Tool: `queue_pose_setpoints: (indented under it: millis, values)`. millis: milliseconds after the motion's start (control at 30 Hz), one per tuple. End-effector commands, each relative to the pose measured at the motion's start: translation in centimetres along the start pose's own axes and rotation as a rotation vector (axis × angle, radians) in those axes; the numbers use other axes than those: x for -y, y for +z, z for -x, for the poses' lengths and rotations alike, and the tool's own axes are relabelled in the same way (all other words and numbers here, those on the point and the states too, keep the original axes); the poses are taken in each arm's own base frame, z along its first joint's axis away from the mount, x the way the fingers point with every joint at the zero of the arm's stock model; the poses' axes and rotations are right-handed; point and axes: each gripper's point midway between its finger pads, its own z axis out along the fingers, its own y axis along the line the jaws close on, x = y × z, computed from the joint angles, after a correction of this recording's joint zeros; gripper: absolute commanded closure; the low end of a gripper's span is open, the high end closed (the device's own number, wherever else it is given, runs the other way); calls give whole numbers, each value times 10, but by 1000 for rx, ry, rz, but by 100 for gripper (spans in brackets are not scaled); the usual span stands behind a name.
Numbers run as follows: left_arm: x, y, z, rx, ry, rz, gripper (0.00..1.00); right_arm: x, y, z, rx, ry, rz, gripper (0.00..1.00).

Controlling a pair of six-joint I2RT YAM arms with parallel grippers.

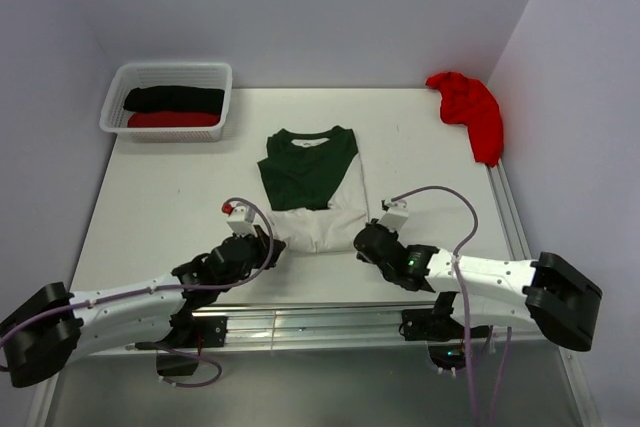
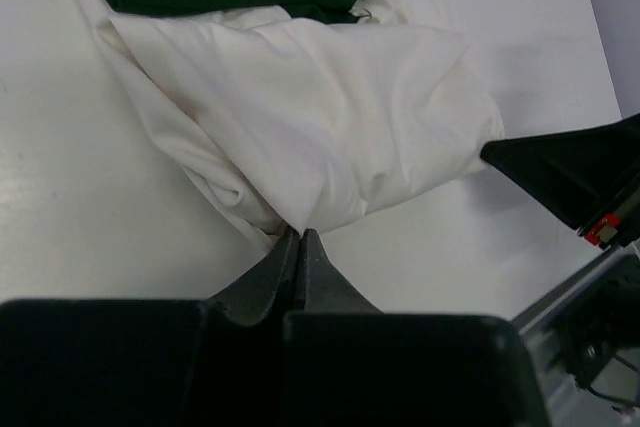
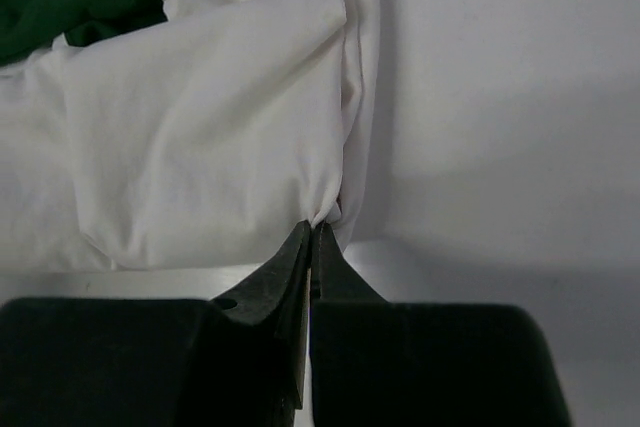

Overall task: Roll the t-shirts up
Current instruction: Roll the tshirt

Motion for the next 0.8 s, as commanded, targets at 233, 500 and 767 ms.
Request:
queue_pose_setpoints:
  millis: [233,500,767]
  values:
    - [-26,-40,-49,-191,-168,155,100,29,-38,-27,-154,59,-29,100]
    - [-20,-59,-34,-192,-213,155,100,15,-62,-8,-177,23,36,100]
    - [4,-54,-19,-248,-193,121,100,-4,-74,12,-219,-113,49,100]
